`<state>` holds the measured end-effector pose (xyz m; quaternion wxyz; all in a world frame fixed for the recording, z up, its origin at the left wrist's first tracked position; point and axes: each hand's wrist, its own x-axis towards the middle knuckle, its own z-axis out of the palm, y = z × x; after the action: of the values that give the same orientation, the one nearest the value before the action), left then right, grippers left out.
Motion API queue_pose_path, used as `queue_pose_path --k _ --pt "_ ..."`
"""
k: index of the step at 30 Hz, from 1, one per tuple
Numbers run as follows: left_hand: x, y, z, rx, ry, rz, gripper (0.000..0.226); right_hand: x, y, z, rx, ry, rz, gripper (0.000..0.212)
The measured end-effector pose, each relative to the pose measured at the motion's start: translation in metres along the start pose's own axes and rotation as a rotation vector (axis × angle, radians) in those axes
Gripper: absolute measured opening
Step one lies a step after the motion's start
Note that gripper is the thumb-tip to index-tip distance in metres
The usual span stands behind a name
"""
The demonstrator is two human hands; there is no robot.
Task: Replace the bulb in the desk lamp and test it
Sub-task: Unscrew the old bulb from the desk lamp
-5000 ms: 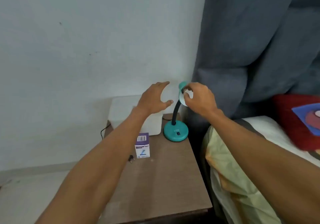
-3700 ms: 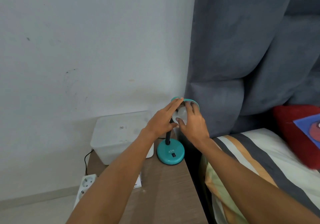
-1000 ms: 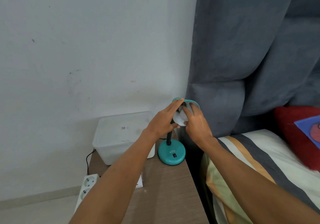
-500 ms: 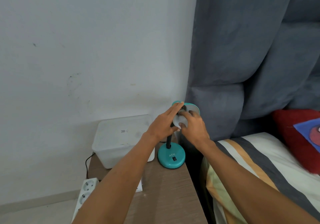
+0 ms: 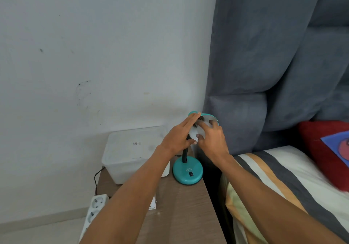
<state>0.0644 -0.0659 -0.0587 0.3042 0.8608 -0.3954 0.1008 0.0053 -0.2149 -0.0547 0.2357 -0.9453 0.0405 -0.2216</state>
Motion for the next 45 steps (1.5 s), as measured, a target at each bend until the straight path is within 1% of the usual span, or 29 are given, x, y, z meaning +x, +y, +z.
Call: queue_pose_path --k 2,4,6,8,11,13,16,18,20,23,26,30,32,36,40,45 --pt "0.000 0.001 0.000 0.002 -0.003 0.000 0.105 0.000 -0.001 0.000 -0.023 0.003 0.000 0.061" --pt "0.000 0.002 0.001 0.006 -0.007 0.002 0.105 -0.003 -0.002 0.002 -0.069 0.000 -0.032 0.072" --pt "-0.001 0.002 0.000 0.006 -0.010 0.001 0.105 -0.004 -0.004 0.003 -0.093 0.009 -0.024 0.077" --pt "0.000 0.001 -0.001 0.001 -0.004 -0.006 0.105 -0.004 -0.005 0.005 -0.088 0.012 0.031 0.073" --pt "0.001 0.001 -0.001 0.003 -0.004 -0.002 0.104 -0.001 -0.008 0.007 -0.005 0.014 0.112 0.068" --pt "0.001 -0.001 0.001 0.002 0.001 0.003 0.105 -0.001 -0.007 0.006 0.014 0.006 0.079 0.067" --pt "0.001 -0.003 0.000 -0.010 0.003 -0.002 0.105 -0.001 -0.005 0.002 -0.019 -0.011 -0.005 0.055" --pt "0.001 -0.001 0.000 -0.002 0.000 -0.005 0.104 -0.001 -0.003 0.001 -0.062 -0.006 -0.044 0.061" --pt "0.001 0.001 0.000 0.004 -0.002 -0.004 0.104 -0.001 -0.003 0.001 -0.049 0.016 -0.010 0.070" --pt "0.001 0.001 0.000 0.002 -0.002 -0.003 0.104 0.001 -0.005 0.000 -0.031 0.016 0.092 0.064" --pt "0.001 0.000 0.000 0.007 -0.007 -0.006 0.105 0.001 -0.004 -0.001 -0.103 -0.028 0.041 0.064" --pt "0.000 0.000 0.001 0.007 -0.004 -0.019 0.105 -0.004 -0.004 -0.003 -0.179 -0.013 -0.035 0.063" --pt "0.001 0.000 0.001 0.006 -0.008 -0.026 0.105 -0.007 -0.004 -0.005 -0.197 -0.019 -0.037 0.064" --pt "0.002 0.003 0.000 0.022 -0.024 -0.043 0.105 -0.010 -0.003 -0.009 -0.143 -0.014 -0.009 0.064" --pt "0.003 0.006 -0.001 0.023 -0.033 -0.063 0.105 -0.015 -0.002 -0.019 -0.107 -0.006 -0.009 0.060" --pt "0.001 0.014 -0.012 0.073 -0.105 -0.106 0.116 -0.025 -0.006 -0.042 -0.098 0.001 0.008 0.059"
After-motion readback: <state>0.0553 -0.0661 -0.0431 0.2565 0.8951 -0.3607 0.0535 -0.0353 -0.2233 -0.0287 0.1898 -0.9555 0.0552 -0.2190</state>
